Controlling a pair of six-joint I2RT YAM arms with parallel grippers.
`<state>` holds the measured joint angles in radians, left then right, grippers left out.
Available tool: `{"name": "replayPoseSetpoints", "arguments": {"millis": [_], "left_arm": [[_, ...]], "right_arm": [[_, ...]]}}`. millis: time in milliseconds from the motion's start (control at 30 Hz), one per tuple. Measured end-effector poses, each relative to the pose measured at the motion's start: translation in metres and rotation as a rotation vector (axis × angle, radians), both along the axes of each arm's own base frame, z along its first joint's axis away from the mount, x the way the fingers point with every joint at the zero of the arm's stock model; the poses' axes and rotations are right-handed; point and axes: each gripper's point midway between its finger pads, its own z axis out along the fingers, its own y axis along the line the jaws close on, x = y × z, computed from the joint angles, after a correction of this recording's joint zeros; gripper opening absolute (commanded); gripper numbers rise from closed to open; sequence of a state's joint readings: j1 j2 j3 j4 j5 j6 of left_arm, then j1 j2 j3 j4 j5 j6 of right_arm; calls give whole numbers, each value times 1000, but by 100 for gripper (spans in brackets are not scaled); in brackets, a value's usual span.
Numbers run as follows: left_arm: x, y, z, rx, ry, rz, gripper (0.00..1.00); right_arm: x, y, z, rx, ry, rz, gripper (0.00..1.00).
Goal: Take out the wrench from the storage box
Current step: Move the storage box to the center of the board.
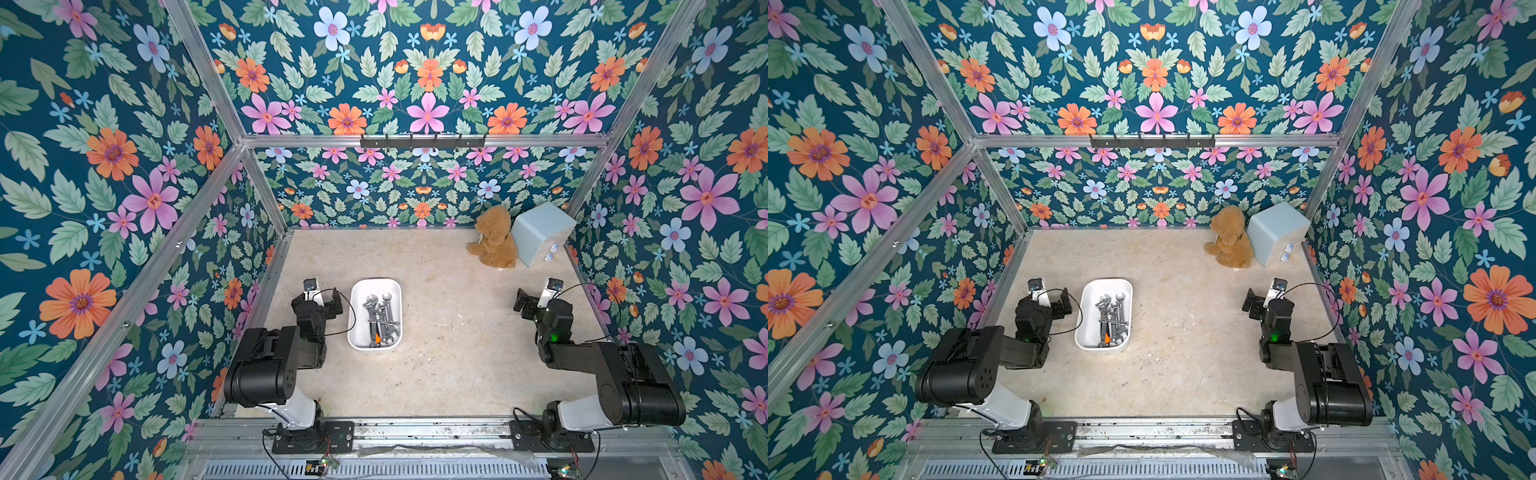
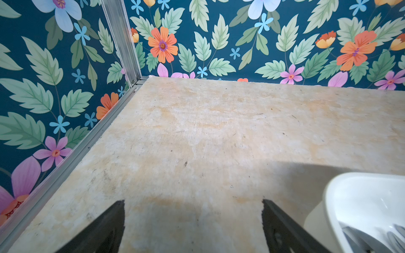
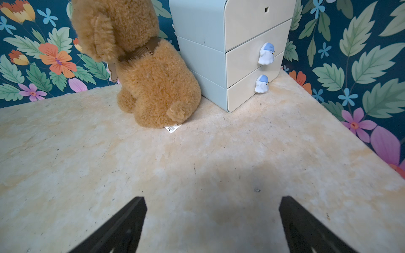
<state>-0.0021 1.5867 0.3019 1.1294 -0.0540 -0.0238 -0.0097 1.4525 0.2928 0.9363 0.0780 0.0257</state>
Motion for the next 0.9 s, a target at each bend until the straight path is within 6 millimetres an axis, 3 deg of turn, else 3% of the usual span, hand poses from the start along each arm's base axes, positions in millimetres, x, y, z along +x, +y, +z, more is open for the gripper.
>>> {"name": "replayPoseSetpoints", "arguments": {"millis": [133,233,300,400,500,600,667,733,800,900], "left_arm": [[-3,-7,1,18,-3,13,100],[-15,-14,10,51,-34,39,100],[-20,-17,27,69,-74,65,100],[-28,-24,65,84,-167,107,100],[-31,-26,103,16,-224,144,100],[-23,-26,138,-99,-229,177,100],[-12,-32,144,-151,-166,170,100],[-2,-41,132,-179,-56,152,100],[3,-49,108,-195,74,125,100],[4,-59,66,-255,272,75,97]], "right_arm": [[0,0,1,-2,-2,-4,99],[-5,1,18,-27,-31,-54,99],[-8,5,46,-39,-68,-72,99],[-8,14,105,-3,-141,-103,99],[-12,36,134,67,-128,-92,99],[-14,87,140,144,-40,27,99],[-14,133,135,196,44,139,99],[-15,188,119,224,156,274,99],[-22,242,98,237,286,409,99],[-28,306,72,286,445,559,94]]}}
